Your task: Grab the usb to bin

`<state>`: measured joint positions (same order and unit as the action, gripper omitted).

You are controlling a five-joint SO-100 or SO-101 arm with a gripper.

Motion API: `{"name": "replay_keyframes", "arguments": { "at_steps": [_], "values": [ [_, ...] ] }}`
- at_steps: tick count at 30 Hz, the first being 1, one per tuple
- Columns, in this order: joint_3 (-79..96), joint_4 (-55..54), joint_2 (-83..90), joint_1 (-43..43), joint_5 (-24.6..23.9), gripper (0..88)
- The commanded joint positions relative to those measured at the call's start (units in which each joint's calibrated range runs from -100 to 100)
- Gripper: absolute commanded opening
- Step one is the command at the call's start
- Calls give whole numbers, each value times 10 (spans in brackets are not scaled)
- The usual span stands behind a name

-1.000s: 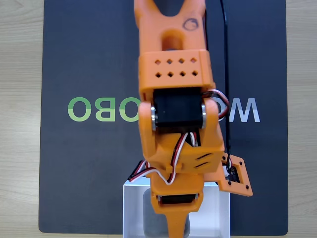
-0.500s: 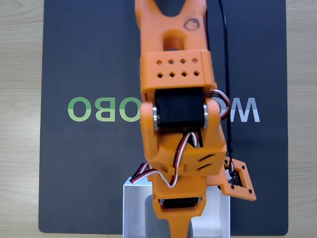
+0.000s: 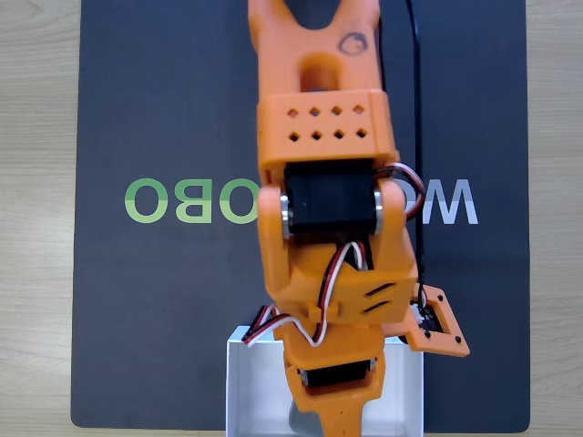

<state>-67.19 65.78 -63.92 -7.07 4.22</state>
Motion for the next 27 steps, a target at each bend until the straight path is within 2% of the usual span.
{"name": "replay_keyframes", "arguments": {
  "at_steps": [1,9,13,16,23,24,27],
  "values": [
    [-2,-5,28,1,2,493],
    [8,-13,115,-2,-3,484],
    [113,-6,248,-13,-15,474],
    [240,-8,378,-24,-42,385],
    [520,-10,635,-28,-55,36],
    [557,-8,666,-28,-55,7],
    [684,-7,759,-26,-68,22]
  ]
}}
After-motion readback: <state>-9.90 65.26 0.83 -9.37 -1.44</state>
